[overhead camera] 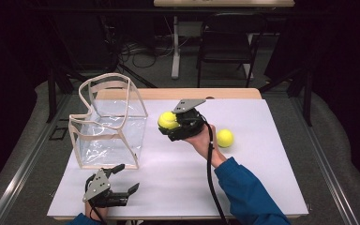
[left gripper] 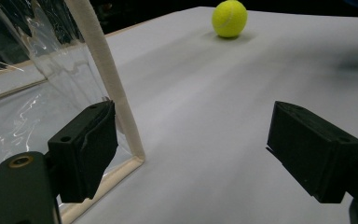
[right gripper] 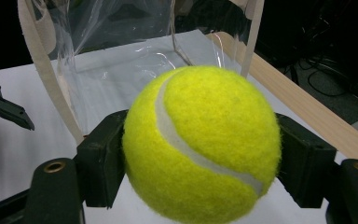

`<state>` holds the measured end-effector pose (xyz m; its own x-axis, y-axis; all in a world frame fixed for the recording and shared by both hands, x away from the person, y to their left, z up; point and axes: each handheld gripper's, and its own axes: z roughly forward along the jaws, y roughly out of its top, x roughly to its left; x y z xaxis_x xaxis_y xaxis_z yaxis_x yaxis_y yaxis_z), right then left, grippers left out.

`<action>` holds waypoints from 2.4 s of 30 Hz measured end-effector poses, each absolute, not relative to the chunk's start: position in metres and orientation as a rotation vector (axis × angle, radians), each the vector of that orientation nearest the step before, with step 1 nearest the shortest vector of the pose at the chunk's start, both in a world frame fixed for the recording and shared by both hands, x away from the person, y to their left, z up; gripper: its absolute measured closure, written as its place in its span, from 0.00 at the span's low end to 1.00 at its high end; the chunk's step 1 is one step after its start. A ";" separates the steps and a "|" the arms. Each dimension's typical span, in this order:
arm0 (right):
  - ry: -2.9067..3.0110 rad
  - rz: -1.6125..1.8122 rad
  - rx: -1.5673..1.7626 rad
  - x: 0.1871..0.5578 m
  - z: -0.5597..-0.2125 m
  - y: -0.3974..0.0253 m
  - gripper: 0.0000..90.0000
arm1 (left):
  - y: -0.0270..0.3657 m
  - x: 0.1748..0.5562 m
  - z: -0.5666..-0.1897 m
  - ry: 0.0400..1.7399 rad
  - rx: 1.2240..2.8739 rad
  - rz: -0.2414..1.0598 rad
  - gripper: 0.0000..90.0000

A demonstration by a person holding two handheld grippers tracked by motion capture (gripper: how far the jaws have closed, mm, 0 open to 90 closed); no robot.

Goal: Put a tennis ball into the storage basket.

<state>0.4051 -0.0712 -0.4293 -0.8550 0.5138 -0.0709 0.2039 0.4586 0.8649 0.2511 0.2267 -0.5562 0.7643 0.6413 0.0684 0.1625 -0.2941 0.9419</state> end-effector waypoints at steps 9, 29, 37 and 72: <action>2.400 1.365 0.600 0.410 -0.422 -0.065 0.29 | 0.226 0.251 -0.556 0.622 1.840 0.535 0.18; 2.406 1.368 0.575 0.421 -0.402 -0.055 0.29 | 0.227 0.252 -0.556 0.616 1.834 0.527 0.18; 2.410 1.377 0.552 0.425 -0.393 -0.048 0.29 | 0.227 0.252 -0.556 0.615 1.834 0.528 0.18; 2.410 1.380 0.503 0.438 -0.360 -0.026 0.29 | 0.227 0.251 -0.556 0.616 1.832 0.533 0.18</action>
<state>0.4378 -0.0256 -0.3599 -0.8877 0.4499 -0.0981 0.1430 0.4719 0.8700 0.2513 0.2271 -0.5560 0.7653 0.6402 0.0665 0.1576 -0.2866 0.9450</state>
